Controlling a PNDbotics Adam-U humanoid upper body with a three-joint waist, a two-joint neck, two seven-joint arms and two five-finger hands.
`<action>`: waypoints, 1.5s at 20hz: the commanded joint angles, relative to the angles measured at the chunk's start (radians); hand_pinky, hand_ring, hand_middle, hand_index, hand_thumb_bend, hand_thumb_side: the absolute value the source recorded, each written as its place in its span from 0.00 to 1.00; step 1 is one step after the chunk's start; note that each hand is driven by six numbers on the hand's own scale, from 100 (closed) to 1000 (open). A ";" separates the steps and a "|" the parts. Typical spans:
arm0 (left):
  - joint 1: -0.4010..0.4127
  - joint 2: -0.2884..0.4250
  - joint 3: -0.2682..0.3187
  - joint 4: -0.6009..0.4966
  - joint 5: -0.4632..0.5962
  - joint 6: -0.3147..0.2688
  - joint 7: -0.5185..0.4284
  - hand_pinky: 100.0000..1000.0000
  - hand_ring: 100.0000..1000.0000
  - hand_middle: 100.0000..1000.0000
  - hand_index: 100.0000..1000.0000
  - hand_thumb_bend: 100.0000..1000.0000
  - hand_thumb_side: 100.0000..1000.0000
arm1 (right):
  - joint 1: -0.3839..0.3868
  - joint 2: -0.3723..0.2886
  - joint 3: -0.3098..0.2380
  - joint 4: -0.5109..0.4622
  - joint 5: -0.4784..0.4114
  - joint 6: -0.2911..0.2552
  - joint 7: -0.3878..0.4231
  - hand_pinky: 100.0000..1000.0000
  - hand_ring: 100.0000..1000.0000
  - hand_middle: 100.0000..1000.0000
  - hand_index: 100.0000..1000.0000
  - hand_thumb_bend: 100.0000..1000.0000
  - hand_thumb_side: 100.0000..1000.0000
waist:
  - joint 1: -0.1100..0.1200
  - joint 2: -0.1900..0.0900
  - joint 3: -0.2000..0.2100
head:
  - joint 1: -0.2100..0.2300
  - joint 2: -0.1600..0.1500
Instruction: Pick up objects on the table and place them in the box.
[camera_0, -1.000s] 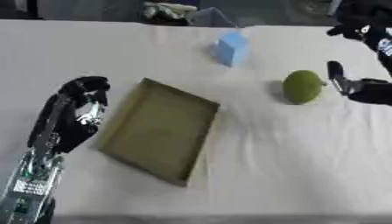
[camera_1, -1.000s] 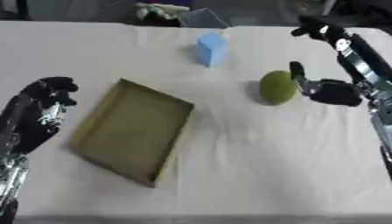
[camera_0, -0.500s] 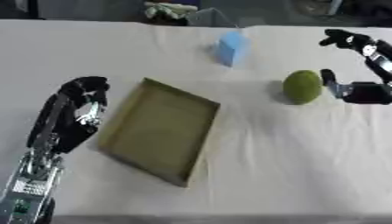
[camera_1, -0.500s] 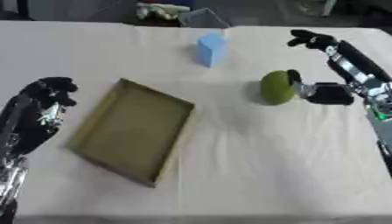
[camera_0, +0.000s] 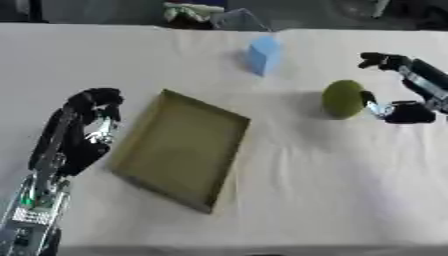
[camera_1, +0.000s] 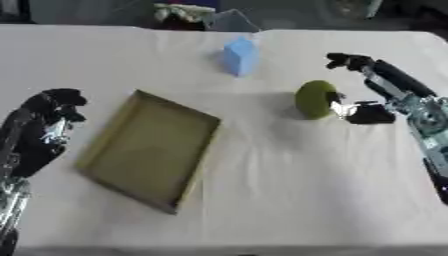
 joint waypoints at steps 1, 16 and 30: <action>-0.005 0.021 -0.001 -0.013 0.001 -0.002 -0.003 0.57 0.72 0.59 0.74 0.00 0.43 | -0.029 -0.022 -0.002 0.037 0.036 -0.010 -0.004 0.92 0.93 0.84 1.00 0.00 0.23 | 0.001 -0.015 0.001 | -0.003 0.005; -0.007 0.020 -0.002 -0.013 0.003 -0.003 -0.005 0.57 0.72 0.59 0.74 0.00 0.43 | -0.081 0.019 0.005 0.128 0.159 -0.034 -0.025 0.92 0.94 0.85 0.99 0.00 0.15 | 0.005 -0.016 0.005 | -0.007 0.005; -0.009 0.019 -0.004 -0.013 0.004 -0.004 -0.006 0.57 0.72 0.59 0.74 0.00 0.43 | -0.133 0.050 0.012 0.214 0.318 -0.045 -0.035 0.93 0.95 0.89 0.95 0.00 0.15 | 0.007 -0.017 0.010 | -0.007 0.005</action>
